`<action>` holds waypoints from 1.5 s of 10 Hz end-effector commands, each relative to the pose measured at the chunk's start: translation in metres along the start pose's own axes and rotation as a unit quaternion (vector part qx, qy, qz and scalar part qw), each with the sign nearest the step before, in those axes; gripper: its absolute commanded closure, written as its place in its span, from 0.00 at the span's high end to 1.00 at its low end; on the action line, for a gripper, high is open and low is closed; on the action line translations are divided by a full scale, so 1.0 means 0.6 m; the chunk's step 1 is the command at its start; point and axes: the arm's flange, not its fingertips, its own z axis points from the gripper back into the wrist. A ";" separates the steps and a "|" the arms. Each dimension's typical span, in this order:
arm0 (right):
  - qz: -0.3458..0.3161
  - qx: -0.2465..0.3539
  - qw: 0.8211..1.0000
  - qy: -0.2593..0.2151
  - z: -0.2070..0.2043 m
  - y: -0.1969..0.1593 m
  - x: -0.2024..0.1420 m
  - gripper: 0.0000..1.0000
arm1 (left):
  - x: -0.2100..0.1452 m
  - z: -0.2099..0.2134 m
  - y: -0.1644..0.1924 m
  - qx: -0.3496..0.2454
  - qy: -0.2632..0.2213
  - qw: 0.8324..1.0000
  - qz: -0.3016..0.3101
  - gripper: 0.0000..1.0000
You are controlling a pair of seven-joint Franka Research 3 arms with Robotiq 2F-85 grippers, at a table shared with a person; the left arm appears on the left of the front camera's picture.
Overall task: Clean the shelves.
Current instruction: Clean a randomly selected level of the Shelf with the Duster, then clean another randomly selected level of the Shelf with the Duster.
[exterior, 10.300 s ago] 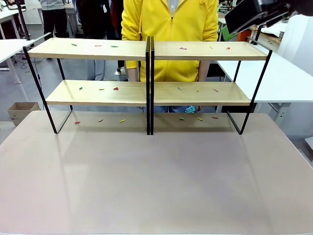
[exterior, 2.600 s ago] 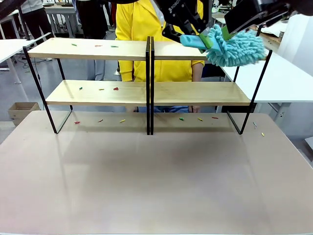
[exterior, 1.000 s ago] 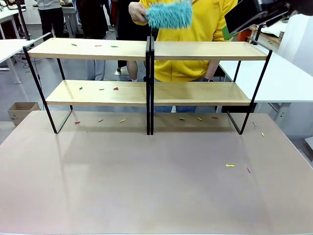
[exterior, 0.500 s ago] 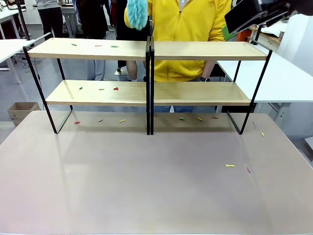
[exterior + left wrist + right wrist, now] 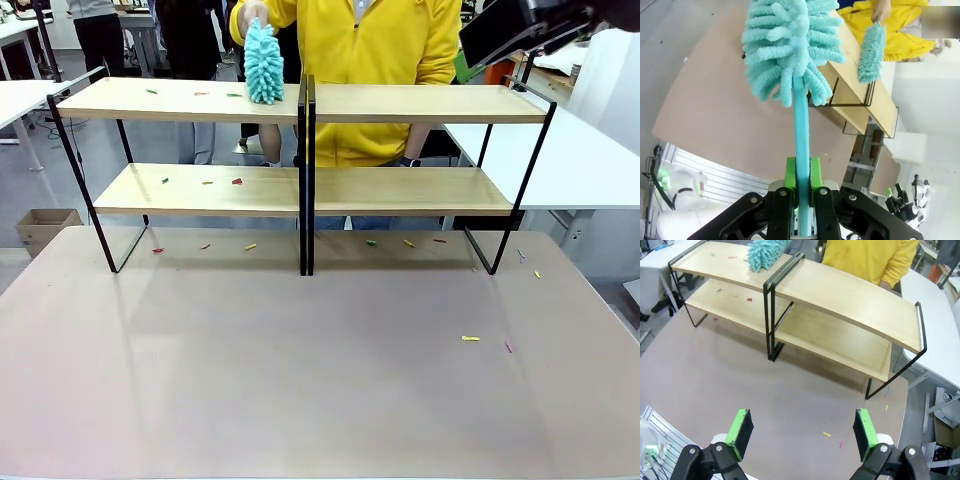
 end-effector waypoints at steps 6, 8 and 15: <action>-0.002 0.003 1.000 0.000 0.001 -0.003 0.000 1.00 | 0.005 0.017 0.000 -0.012 0.000 1.000 -0.013 0.12; -0.002 0.003 1.000 0.000 0.001 -0.003 0.000 1.00 | 0.005 0.017 0.000 -0.012 0.000 1.000 -0.013 0.12; -0.002 0.003 1.000 0.000 0.001 -0.003 0.000 1.00 | 0.030 -0.006 0.053 -0.046 0.025 0.997 -0.062 0.12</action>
